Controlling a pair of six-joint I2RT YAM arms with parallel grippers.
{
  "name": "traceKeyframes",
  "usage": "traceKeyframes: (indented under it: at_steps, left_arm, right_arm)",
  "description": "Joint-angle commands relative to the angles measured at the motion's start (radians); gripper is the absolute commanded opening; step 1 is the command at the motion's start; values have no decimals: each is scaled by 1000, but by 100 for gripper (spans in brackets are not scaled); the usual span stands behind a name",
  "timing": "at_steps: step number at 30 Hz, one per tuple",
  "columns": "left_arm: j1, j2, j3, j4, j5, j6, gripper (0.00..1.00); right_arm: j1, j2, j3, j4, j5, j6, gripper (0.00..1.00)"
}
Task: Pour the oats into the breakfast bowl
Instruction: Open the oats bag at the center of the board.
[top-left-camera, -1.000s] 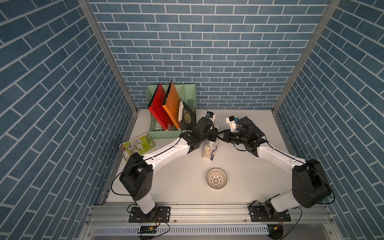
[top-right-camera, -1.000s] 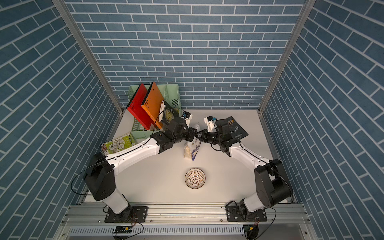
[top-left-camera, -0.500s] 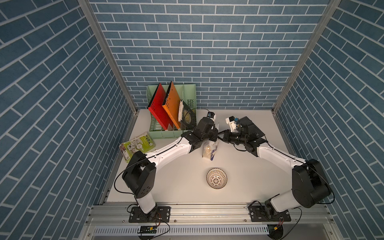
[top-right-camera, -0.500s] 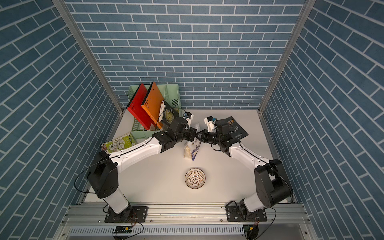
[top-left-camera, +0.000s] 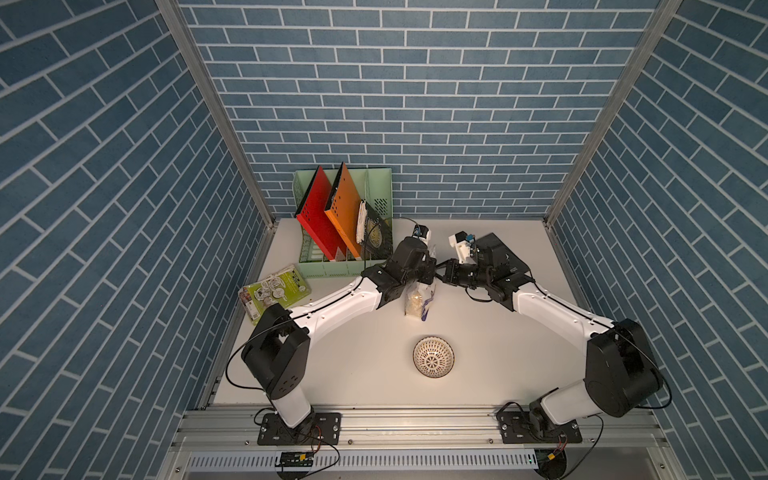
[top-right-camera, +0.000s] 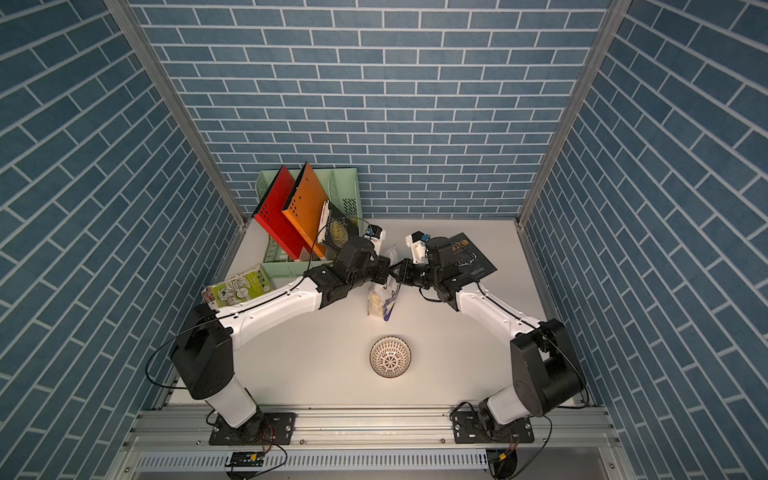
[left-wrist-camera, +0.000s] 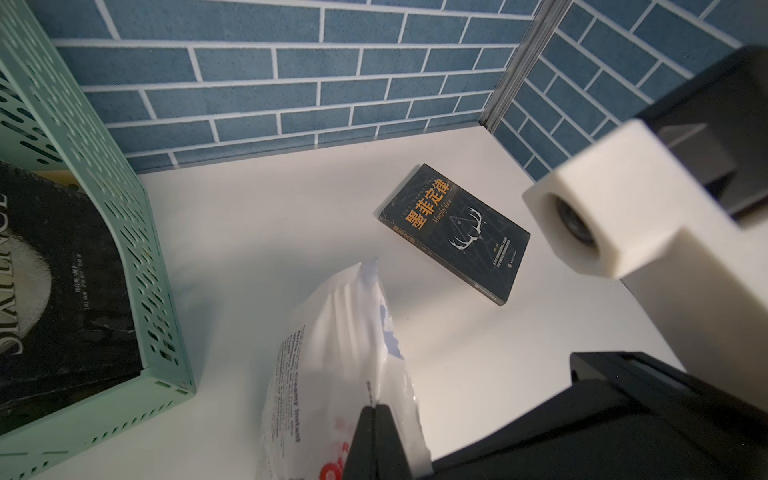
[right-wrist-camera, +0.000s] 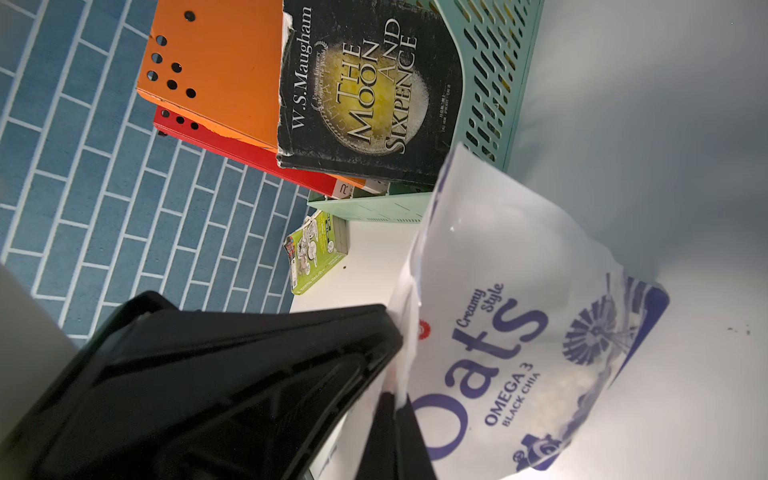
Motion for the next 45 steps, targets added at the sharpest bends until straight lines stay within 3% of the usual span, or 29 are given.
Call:
traceKeyframes:
  at_steps: [1,10,15,20,28,31,34,36,37,39,45]
  left_arm:
    - [9,-45,-37,-29,-89,-5,0]
    - [13,-78,-72,-13,-104,-18,0]
    - [18,-90,-75,-17,-98,-19,0]
    - [23,-127,-73,-40,-92,-14,0]
    - [23,-162,-124,-28,-23,-35,0]
    - [22,-169,-128,-31,-8,-38,0]
    - [22,-179,-127,-28,5,-41,0]
    - [22,-184,-125,-21,14,-42,8]
    - [22,-186,-121,-20,17,-43,18]
    - [23,-184,-113,-16,31,-43,27]
    - [21,-147,-74,-13,54,-46,46]
  right_arm:
    - [-9,-36,35,-101,126,-70,0]
    - [-11,-65,70,-196,305,-92,0]
    - [-11,-78,84,-214,332,-114,0]
    - [-12,-79,178,-312,426,-212,0]
    - [-1,31,484,-544,413,-538,0]
    - [4,75,519,-606,410,-616,0]
    - [4,86,499,-595,323,-632,0]
    - [4,81,477,-556,225,-604,0]
    - [4,76,466,-532,182,-587,0]
    - [5,63,440,-488,132,-562,0]
    - [6,58,423,-489,162,-556,0]
